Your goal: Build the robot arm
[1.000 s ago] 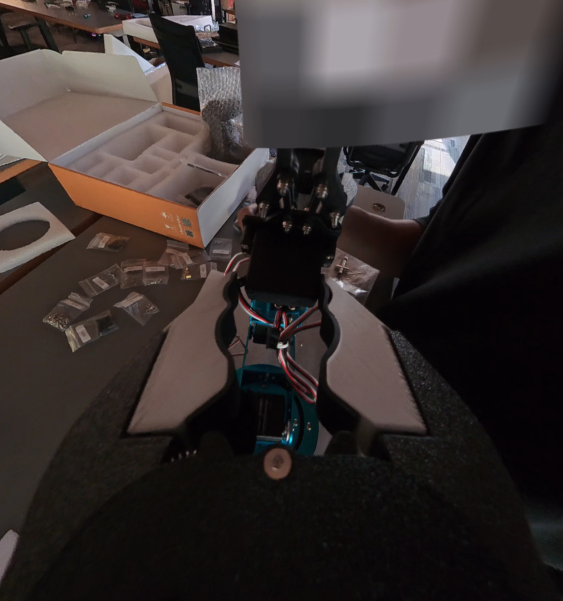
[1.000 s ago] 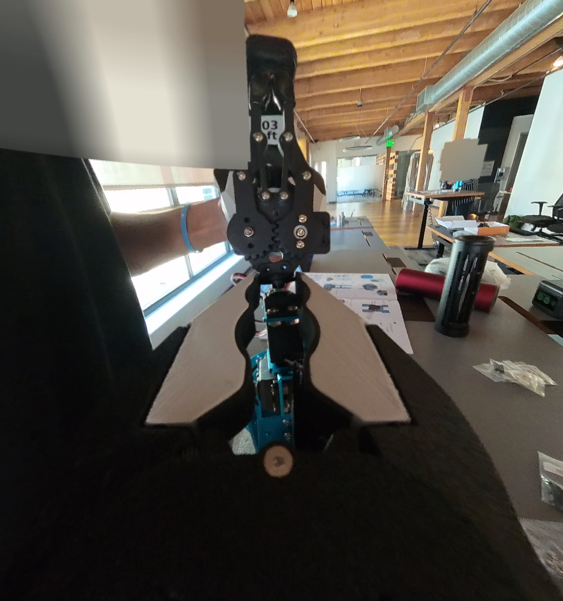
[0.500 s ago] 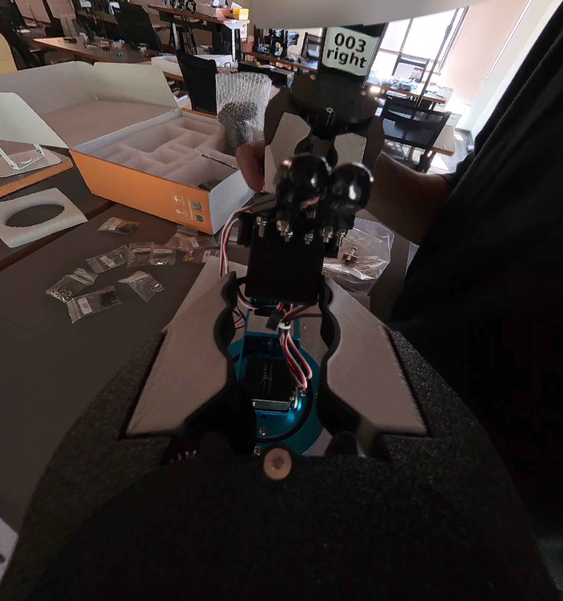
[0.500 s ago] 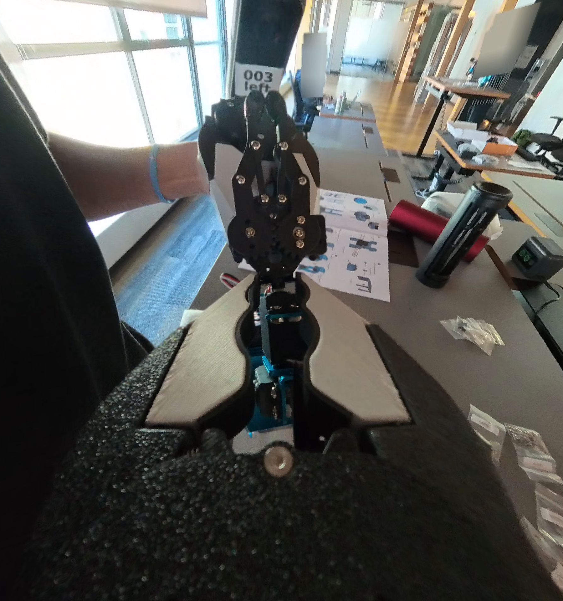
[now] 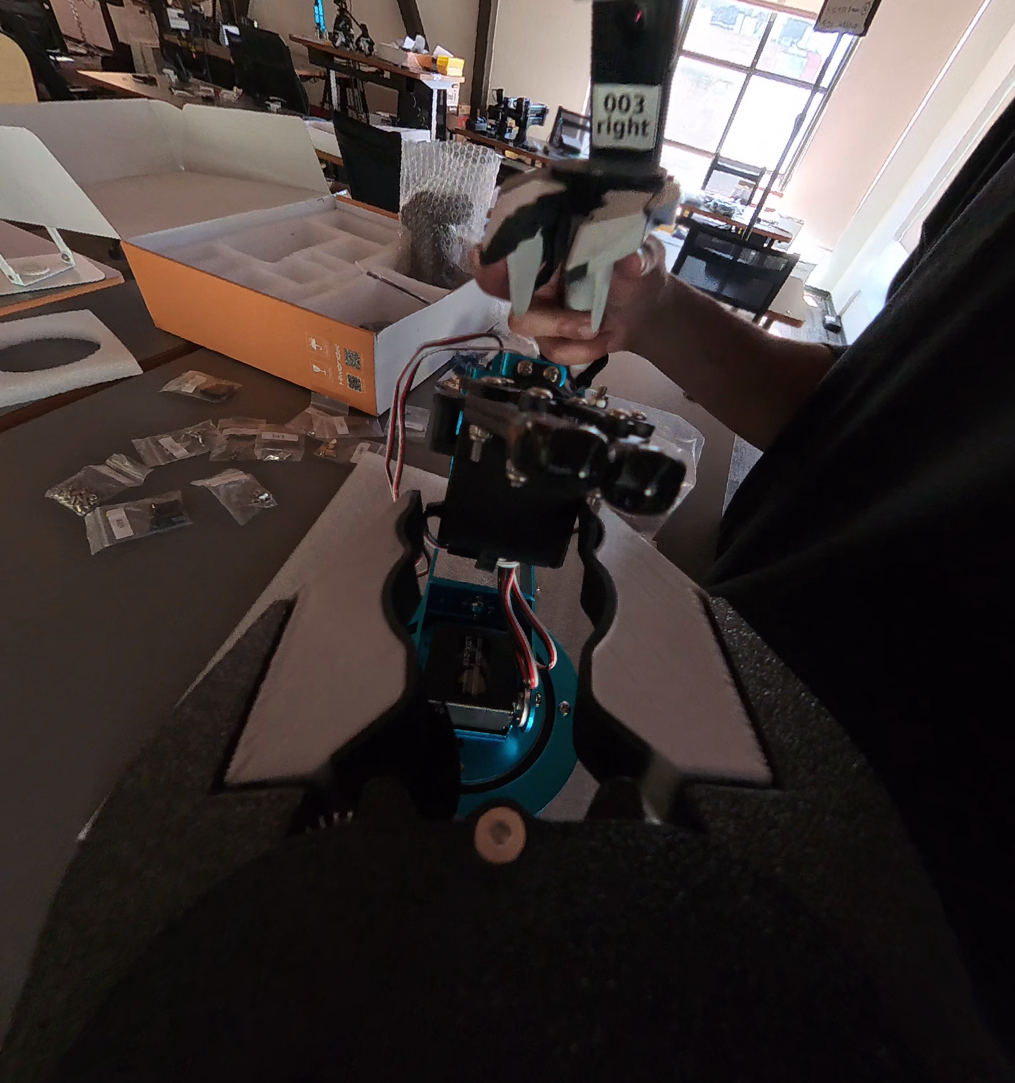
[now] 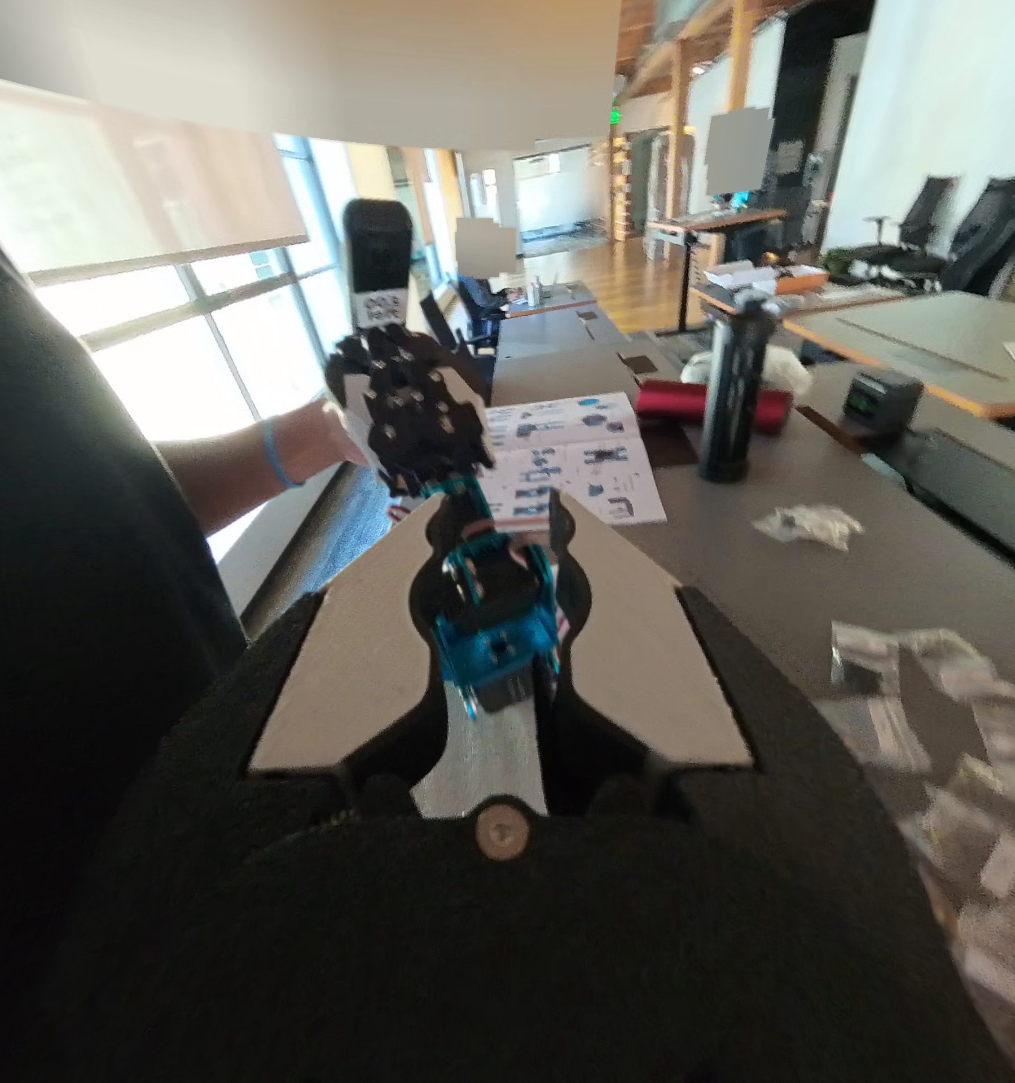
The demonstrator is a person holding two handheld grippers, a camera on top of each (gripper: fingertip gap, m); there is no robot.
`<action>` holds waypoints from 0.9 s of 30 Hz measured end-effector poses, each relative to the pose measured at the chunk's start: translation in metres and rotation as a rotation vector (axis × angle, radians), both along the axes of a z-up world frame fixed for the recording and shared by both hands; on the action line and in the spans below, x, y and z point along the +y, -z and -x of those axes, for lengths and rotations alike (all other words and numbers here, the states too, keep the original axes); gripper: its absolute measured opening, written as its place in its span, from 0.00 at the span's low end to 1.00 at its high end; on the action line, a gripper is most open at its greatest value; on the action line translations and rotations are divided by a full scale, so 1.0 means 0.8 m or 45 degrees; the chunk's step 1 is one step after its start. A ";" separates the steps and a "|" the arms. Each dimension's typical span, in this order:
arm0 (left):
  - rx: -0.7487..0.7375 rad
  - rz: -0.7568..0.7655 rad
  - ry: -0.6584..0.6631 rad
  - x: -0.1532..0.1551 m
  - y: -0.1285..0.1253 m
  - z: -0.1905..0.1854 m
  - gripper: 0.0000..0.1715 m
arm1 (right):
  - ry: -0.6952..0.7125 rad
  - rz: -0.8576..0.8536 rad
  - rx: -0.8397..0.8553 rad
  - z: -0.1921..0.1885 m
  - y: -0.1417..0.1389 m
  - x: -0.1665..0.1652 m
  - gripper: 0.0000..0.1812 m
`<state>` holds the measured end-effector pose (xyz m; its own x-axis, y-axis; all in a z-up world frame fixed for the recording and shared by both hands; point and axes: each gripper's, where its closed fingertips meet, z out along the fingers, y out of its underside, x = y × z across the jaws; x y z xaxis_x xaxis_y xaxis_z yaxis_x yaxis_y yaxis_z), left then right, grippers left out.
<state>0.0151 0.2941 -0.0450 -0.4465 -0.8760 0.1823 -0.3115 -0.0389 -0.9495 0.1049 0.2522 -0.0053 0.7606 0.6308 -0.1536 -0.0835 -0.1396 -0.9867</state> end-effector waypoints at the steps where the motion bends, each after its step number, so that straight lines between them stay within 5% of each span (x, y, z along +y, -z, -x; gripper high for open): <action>1: 0.001 -0.005 0.001 -0.001 0.002 0.000 0.31 | 0.023 0.036 0.012 -0.006 0.015 -0.003 0.17; 4: 0.013 -0.018 0.011 -0.007 0.006 -0.001 0.31 | 0.019 0.150 0.024 0.001 0.059 -0.011 0.18; 27: 0.076 0.029 -0.063 0.009 0.046 0.009 0.27 | -0.058 0.148 0.174 0.024 0.057 -0.003 0.18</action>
<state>0.0079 0.3009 -0.0816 -0.3903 -0.8922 0.2273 -0.3647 -0.0768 -0.9279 0.0861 0.2500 -0.0509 0.6985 0.6364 -0.3272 -0.2064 -0.2586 -0.9437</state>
